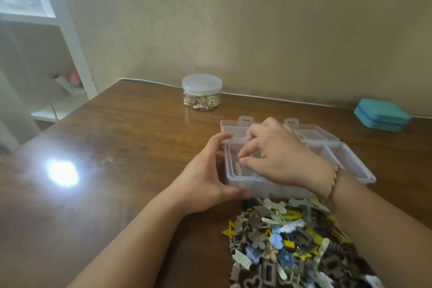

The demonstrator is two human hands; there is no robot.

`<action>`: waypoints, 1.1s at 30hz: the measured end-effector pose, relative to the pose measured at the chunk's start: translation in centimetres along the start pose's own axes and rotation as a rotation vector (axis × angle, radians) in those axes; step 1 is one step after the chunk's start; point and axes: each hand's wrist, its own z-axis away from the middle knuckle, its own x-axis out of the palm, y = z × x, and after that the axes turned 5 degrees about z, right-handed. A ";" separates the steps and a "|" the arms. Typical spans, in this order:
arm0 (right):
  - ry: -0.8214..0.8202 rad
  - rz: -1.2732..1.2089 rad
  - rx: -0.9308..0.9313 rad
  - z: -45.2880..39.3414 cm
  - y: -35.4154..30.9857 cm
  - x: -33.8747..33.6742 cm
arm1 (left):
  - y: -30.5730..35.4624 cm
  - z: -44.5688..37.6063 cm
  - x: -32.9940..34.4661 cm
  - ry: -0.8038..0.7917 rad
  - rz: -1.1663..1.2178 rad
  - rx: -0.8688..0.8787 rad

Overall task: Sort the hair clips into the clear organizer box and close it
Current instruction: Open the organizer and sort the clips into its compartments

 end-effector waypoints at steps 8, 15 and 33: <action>0.124 0.122 -0.047 2.7 0.2 -1.2 | 0.3 0.0 -0.5 -0.065 0.024 -0.027; -0.017 -0.044 0.108 8.1 0.0 -1.3 | 0.3 -0.1 -1.0 -0.134 0.031 -0.072; -0.136 0.213 0.082 8.9 0.5 0.8 | 0.6 -0.6 -0.2 -0.020 0.276 -0.109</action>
